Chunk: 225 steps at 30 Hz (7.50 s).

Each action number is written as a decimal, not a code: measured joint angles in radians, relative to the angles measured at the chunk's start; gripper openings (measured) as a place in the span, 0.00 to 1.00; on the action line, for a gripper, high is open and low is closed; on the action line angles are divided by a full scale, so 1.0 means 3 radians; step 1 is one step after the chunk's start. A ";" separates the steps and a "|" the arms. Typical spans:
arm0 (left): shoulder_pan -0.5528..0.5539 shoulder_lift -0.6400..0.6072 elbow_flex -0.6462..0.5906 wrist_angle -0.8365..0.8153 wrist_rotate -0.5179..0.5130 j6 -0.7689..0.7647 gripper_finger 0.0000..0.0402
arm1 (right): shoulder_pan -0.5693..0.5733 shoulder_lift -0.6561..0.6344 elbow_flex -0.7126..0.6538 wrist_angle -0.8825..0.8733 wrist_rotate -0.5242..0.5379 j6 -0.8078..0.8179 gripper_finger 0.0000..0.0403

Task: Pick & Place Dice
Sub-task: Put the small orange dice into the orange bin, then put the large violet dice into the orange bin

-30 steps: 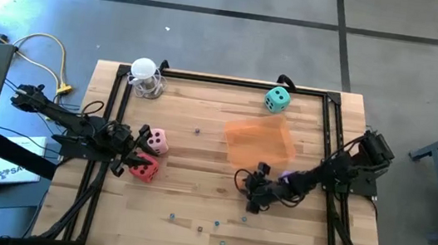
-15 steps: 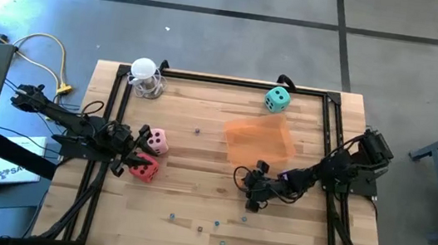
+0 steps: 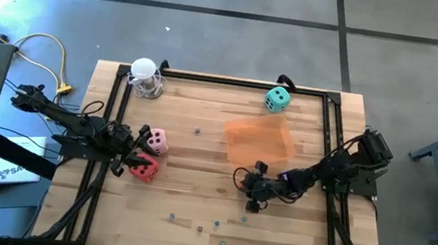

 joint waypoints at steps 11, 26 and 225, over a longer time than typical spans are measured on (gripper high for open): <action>0.0001 0.0000 0.0000 -0.0011 0.0001 0.0001 0.36 | 0.0000 0.0000 0.0001 0.0004 -0.0010 -0.0011 0.09; 0.0000 0.0165 0.0001 -0.0012 0.0000 0.0003 0.36 | 0.0143 -0.0029 0.0115 0.0257 -0.0037 -0.0269 0.08; 0.0001 0.0306 0.0001 0.0252 -0.0112 0.0003 0.36 | 0.0553 -0.1477 0.0366 -0.4011 0.0155 0.2591 0.97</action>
